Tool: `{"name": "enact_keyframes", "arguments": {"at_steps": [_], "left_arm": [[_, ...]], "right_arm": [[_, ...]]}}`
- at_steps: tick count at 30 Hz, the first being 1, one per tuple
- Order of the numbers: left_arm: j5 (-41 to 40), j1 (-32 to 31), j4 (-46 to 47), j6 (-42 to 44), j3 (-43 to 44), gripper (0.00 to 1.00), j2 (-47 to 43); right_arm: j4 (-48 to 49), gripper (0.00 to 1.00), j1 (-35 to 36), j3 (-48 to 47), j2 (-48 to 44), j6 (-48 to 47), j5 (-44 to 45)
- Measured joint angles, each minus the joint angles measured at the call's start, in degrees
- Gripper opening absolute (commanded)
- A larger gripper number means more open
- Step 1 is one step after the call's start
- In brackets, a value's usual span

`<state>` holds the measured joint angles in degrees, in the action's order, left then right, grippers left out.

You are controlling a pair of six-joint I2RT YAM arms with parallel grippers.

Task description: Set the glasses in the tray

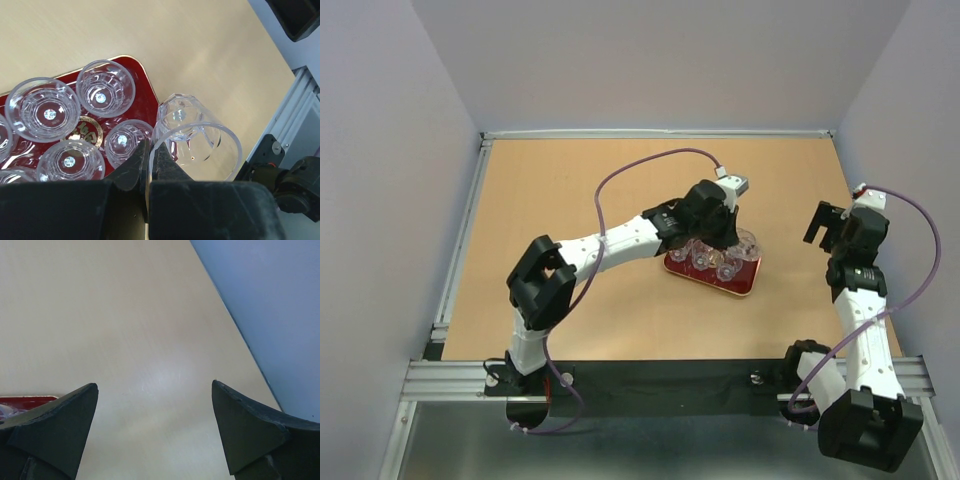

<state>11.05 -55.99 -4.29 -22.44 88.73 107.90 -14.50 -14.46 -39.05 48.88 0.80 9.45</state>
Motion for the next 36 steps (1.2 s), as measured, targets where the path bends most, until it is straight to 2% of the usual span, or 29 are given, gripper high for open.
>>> {"name": "enact_keyframes", "arguments": {"at_steps": [16,36], "left_arm": [[-11.8,-5.6,-9.4,5.4,17.1,0.0,13.6],[-19.9,-8.4,-16.0,9.1,23.9,0.0,20.4]], "right_arm": [[0.1,1.0,-1.3,0.0,-1.0,1.6,0.2],[0.1,1.0,-1.7,0.0,-1.8,1.6,0.0]]}}
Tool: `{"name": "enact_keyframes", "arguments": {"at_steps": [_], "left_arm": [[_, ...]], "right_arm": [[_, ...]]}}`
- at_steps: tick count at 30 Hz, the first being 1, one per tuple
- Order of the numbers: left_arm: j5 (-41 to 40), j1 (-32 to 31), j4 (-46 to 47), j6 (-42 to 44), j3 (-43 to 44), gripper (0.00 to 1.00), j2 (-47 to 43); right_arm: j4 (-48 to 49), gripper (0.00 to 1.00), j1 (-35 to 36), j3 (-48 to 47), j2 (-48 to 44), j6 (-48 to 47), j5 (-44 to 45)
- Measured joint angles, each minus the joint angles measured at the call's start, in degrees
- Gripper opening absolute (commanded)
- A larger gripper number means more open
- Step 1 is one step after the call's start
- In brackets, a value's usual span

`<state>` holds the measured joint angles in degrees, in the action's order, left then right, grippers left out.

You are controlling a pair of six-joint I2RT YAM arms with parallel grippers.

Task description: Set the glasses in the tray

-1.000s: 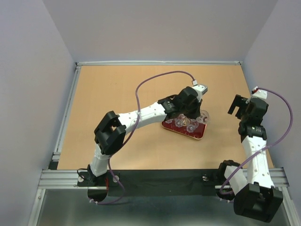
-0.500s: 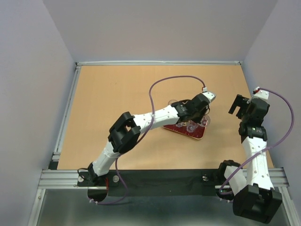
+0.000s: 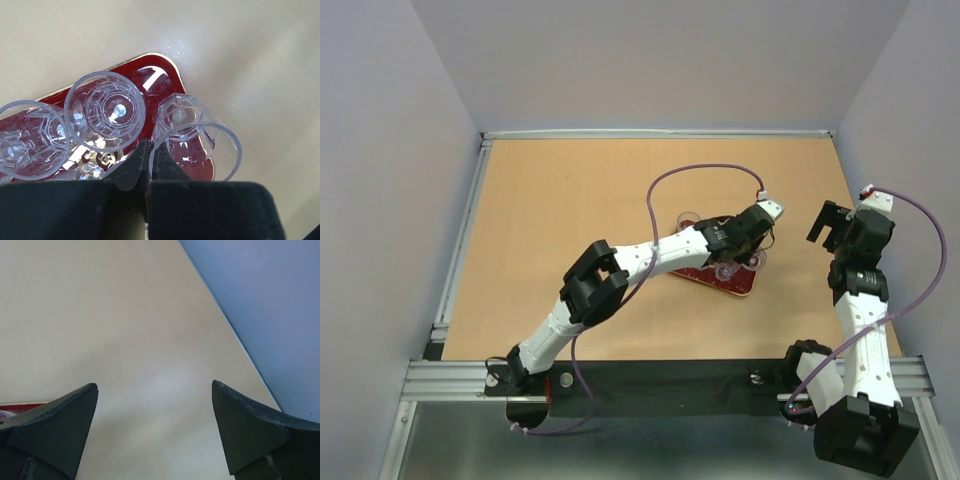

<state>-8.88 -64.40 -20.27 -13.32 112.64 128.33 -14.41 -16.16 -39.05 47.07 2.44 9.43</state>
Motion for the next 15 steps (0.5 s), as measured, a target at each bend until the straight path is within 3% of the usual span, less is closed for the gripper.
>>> {"name": "enact_keyframes", "arguments": {"at_steps": [15], "left_arm": [[-3.1,-0.8,-2.0,0.9,1.8,0.08,1.2]], "right_arm": [[0.0,1.0,0.0,0.0,-0.3,0.0,-0.2]]}}
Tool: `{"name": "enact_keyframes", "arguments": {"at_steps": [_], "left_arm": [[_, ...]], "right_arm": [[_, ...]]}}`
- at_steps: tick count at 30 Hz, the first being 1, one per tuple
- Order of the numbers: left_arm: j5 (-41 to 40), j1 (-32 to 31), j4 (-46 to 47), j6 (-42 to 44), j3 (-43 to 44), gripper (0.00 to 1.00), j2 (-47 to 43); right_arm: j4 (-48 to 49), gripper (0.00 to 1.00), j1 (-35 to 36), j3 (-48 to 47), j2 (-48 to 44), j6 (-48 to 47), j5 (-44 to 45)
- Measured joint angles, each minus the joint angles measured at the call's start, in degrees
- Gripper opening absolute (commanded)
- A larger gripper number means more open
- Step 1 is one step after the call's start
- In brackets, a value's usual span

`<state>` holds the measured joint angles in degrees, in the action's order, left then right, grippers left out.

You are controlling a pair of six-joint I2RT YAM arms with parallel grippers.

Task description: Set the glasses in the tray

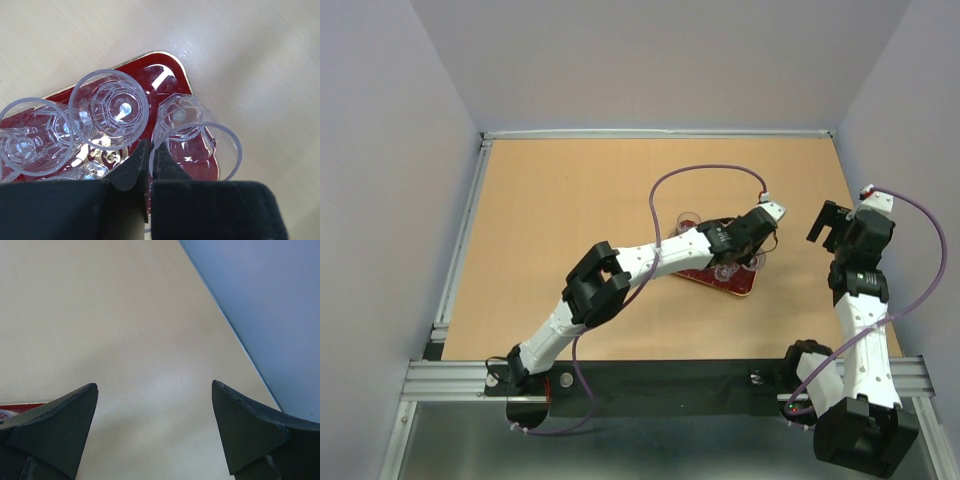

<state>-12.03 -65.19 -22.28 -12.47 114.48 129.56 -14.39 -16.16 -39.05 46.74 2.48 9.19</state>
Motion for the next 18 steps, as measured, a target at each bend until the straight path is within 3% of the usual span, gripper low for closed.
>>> {"name": "enact_keyframes", "arguments": {"at_steps": [18], "left_arm": [[-0.5,-0.1,-1.3,0.4,1.0,0.19,0.2]], "right_arm": [[0.3,1.0,0.0,0.0,-0.7,0.2,0.0]]}}
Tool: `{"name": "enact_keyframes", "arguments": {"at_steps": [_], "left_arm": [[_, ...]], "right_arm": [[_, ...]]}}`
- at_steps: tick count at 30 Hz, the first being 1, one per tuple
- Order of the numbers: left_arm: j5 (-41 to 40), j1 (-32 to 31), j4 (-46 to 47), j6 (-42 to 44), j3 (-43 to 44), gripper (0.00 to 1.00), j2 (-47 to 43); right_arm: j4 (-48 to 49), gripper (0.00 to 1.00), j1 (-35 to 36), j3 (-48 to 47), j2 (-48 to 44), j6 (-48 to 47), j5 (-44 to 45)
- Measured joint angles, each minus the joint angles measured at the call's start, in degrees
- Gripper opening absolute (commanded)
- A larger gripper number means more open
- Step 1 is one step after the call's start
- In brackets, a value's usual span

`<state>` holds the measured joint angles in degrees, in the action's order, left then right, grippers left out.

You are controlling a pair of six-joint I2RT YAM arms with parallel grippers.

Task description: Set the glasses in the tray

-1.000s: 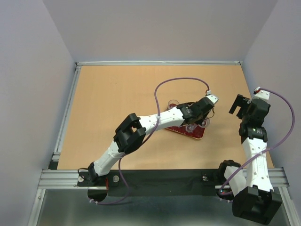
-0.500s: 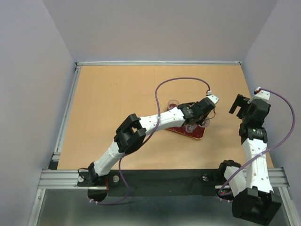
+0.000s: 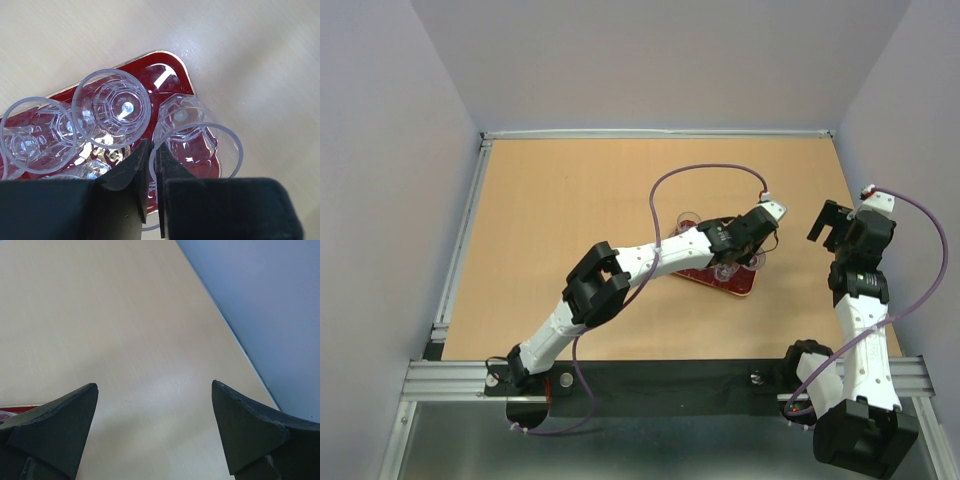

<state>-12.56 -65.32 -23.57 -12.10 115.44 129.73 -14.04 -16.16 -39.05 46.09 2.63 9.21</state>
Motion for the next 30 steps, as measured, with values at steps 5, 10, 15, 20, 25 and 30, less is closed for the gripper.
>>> {"name": "enact_keyframes", "arguments": {"at_steps": [5,10,15,20,25,30], "left_arm": [[0.0,0.0,0.0,0.1,0.1,0.21,0.3],[0.0,0.0,-0.2,0.2,0.1,0.22,1.5],[-0.2,0.0,-0.5,0.3,0.1,0.24,2.5],[-0.3,0.0,-0.5,0.4,0.1,0.27,2.5],[-0.4,0.0,-0.6,0.5,0.1,0.32,2.5],[-0.9,-0.3,-0.7,0.5,0.1,0.33,2.5]], "right_arm": [[0.0,1.0,0.0,0.0,-0.3,0.0,0.0],[0.1,1.0,0.0,0.0,-0.6,0.0,0.0],[0.5,1.0,-0.1,0.0,-0.7,0.0,0.0],[0.8,1.0,-0.3,0.0,-0.7,0.0,0.0],[0.8,1.0,-0.3,0.0,-0.7,0.0,0.0],[0.8,1.0,-0.3,0.0,-0.7,0.0,0.0]]}}
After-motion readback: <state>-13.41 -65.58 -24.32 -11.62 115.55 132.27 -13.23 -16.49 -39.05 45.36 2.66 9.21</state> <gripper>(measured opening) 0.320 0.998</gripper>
